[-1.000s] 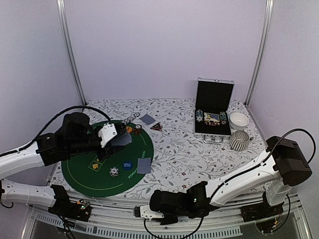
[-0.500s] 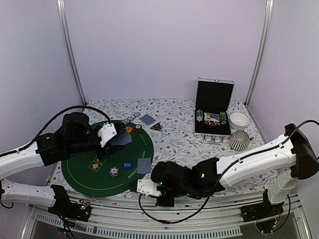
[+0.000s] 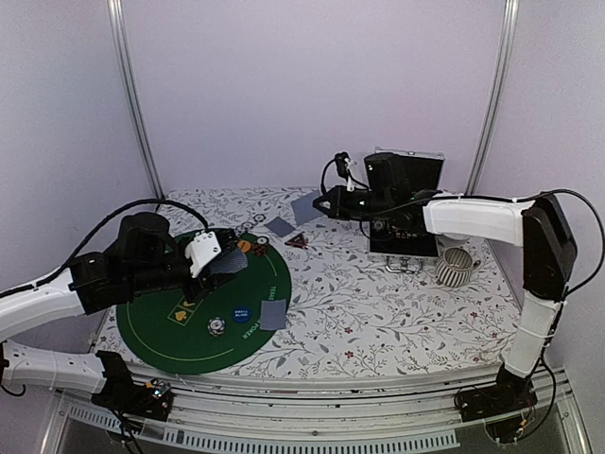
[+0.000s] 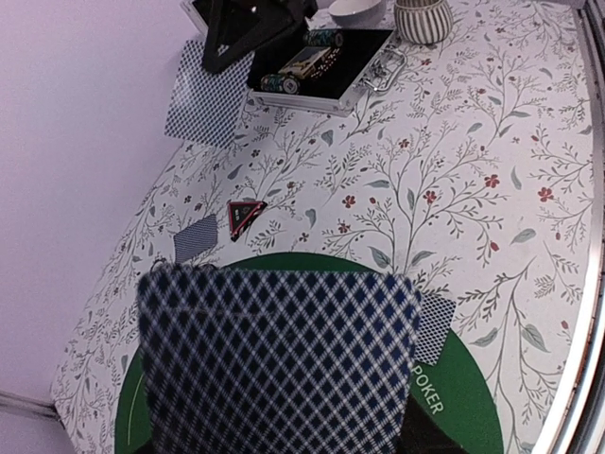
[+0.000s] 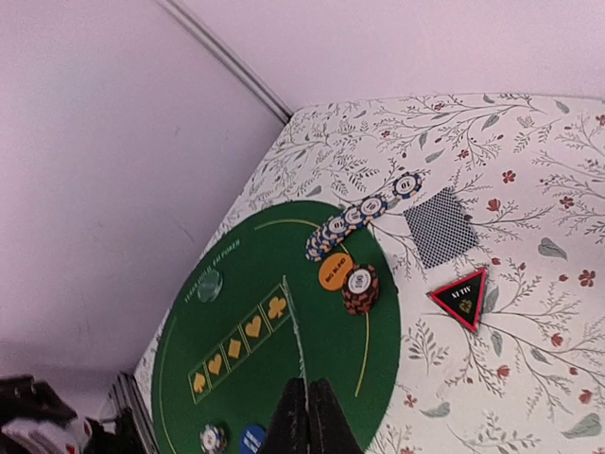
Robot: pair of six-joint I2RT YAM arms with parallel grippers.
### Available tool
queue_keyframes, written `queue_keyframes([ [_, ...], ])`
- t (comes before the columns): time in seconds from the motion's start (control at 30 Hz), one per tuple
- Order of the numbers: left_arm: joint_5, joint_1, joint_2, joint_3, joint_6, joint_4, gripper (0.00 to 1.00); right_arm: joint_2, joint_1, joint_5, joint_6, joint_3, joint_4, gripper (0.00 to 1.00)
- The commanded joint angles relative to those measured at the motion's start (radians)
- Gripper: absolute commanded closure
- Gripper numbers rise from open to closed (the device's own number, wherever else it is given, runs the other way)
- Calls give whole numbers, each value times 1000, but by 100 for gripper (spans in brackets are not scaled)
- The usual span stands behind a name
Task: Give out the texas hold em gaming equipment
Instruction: Distribute the poker card in the big blind area.
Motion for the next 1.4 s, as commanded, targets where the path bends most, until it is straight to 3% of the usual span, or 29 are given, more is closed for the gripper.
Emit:
queue_keyframes([
  [0.0, -15, 14, -13, 7, -8, 29, 52, 201, -9, 35, 448, 100, 372, 98],
  [0.1, -11, 16, -19, 7, -9, 31, 52, 367, -7, 140, 687, 190, 528, 98],
  [0.2, -2, 17, -19, 7, -11, 32, 52, 551, 6, 240, 881, 342, 575, 98],
  [0.47, 10, 20, -37, 2, -13, 35, 52, 862, 39, 416, 996, 735, 448, 98],
  [0.67, 18, 23, -40, 0, -13, 38, 51, 925, 60, 456, 1110, 774, 396, 94],
  [1.17, 24, 32, -46, 2, -13, 37, 51, 945, 102, 422, 1161, 767, 359, 86],
  [1.27, 24, 34, -48, 2, -14, 37, 51, 935, 101, 430, 1152, 762, 359, 82],
  [1.37, 25, 35, -49, 2, -13, 37, 51, 915, 101, 428, 1150, 739, 361, 68],
])
